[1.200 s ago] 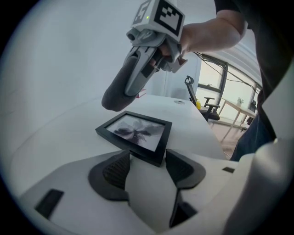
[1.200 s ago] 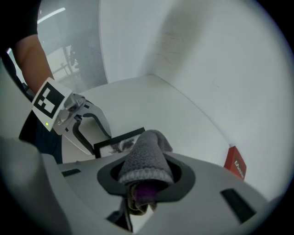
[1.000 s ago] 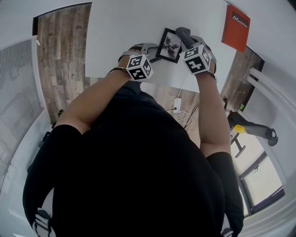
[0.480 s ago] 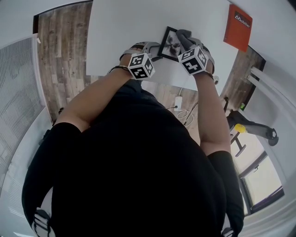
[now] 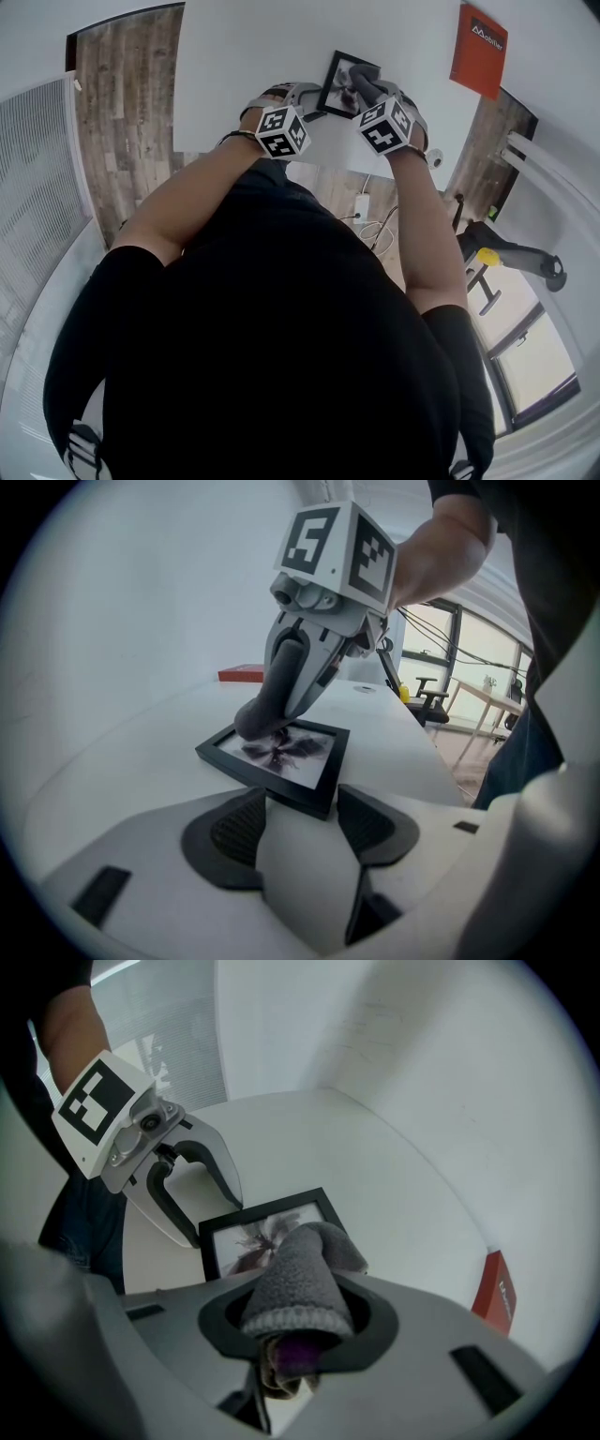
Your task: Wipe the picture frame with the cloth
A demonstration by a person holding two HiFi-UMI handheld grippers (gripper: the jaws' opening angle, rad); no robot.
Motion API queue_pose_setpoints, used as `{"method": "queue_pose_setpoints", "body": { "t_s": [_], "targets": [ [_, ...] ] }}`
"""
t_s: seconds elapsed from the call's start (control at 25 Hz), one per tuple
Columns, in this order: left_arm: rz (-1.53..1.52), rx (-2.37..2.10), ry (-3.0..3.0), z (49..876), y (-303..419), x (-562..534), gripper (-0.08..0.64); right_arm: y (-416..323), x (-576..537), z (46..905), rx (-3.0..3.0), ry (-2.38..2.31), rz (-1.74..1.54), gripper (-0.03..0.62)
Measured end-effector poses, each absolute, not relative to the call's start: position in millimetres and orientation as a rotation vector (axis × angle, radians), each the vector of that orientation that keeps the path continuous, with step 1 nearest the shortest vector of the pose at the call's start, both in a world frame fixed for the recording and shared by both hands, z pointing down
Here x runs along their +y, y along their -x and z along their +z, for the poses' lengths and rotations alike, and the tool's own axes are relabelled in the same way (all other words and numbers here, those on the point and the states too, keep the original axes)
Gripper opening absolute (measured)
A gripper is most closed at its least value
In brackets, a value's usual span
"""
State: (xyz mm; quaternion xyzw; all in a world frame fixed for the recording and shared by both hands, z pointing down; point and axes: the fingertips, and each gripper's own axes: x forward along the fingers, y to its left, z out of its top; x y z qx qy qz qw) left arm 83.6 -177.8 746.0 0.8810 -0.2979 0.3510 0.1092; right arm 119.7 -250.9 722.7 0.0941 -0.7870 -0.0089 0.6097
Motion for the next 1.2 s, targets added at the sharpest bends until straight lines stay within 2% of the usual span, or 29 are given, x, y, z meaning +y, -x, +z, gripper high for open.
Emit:
{"method": "queue_pose_setpoints", "body": {
  "t_s": [1.2],
  "targets": [
    [1.034,-0.88,-2.588,745,-81,-178,0.25,-128,-177,723,-1.798,-0.134,0.104,0.1]
  ]
}}
